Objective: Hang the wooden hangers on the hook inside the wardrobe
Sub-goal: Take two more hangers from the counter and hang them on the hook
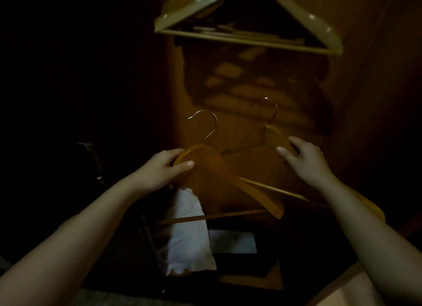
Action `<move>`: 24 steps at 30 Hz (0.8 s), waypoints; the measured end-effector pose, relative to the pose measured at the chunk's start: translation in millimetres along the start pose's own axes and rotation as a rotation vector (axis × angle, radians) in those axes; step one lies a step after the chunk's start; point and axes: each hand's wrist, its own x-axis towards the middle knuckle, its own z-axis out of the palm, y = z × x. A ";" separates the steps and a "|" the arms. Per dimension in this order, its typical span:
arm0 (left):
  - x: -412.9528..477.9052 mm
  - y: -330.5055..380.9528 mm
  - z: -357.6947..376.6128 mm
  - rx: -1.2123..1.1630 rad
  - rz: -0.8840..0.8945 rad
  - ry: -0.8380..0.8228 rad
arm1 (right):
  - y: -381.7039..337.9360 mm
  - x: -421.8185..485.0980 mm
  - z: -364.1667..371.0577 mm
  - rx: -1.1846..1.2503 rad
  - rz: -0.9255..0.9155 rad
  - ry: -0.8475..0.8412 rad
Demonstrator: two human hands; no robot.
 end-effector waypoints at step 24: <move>71.6 214.9 -30.8 0.090 0.478 0.252 | -83.8 90.6 -184.3 0.127 -0.369 0.354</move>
